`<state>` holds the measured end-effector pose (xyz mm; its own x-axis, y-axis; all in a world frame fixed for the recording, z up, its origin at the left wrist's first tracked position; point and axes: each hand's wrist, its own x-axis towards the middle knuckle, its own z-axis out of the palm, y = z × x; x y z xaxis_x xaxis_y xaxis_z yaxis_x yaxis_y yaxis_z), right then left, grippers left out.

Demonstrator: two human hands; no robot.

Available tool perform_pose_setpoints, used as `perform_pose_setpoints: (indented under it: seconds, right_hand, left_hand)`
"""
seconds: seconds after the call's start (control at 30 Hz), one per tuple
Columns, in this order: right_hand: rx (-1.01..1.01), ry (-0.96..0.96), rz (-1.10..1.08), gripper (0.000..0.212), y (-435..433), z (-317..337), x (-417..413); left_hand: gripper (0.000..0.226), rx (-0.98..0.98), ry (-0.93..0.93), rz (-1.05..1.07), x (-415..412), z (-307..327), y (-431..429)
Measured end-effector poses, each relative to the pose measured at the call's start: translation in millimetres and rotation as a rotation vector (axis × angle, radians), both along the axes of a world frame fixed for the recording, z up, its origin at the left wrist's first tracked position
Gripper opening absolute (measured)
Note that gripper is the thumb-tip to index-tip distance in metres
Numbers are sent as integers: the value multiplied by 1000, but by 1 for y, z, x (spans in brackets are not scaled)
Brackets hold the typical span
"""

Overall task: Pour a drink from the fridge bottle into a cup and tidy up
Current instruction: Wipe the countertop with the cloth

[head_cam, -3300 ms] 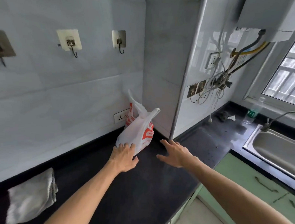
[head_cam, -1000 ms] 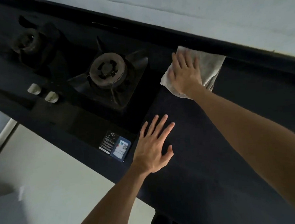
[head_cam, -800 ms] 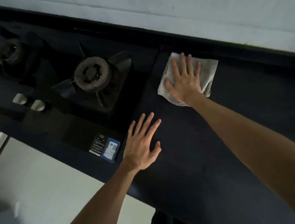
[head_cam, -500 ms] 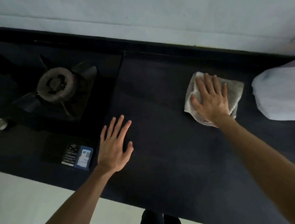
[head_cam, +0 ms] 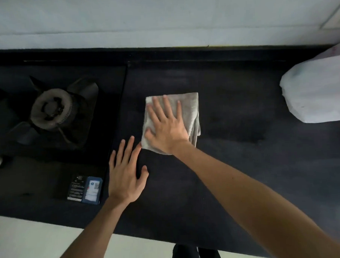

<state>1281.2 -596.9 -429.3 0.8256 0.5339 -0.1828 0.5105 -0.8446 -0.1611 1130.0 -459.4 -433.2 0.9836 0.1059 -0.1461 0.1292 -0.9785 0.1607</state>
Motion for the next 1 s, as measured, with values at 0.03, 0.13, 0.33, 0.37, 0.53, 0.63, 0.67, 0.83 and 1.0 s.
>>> perform_pose_setpoints:
  seconds: [0.03,0.13,0.33,0.37,0.53,0.63,0.67,0.83,1.0]
  right_hand:
    - [7,6,49,75,-5,-1,-8]
    - [35,-26,61,72,-64,-2,-13]
    - [-31,-44,-355,72,-226,-1,-33]
    - [-41,-44,-390,72,-234,0,-38]
    - [-101,-26,-465,75,-195,1,-32]
    - [-93,8,-341,78,-136,4,-19]
    - [-86,11,-272,78,-112,4,-14]
    - [-27,16,-135,76,-63,7,-9]
    - [6,0,-53,76,-141,7,-93]
  left_hand:
    - [69,5,-6,-7,-1,0,1]
    - [68,11,-6,-30,-3,1,4]
    - [71,16,13,-6,0,2,-2]
    - [72,15,16,4,0,3,-3]
    - [72,15,38,12,2,5,-4]
    - [72,17,50,9,2,6,-3]
    - [72,11,42,8,1,6,-3]
    - [70,-13,-2,-9,0,4,0]
    - [70,-25,-11,-13,0,5,-1]
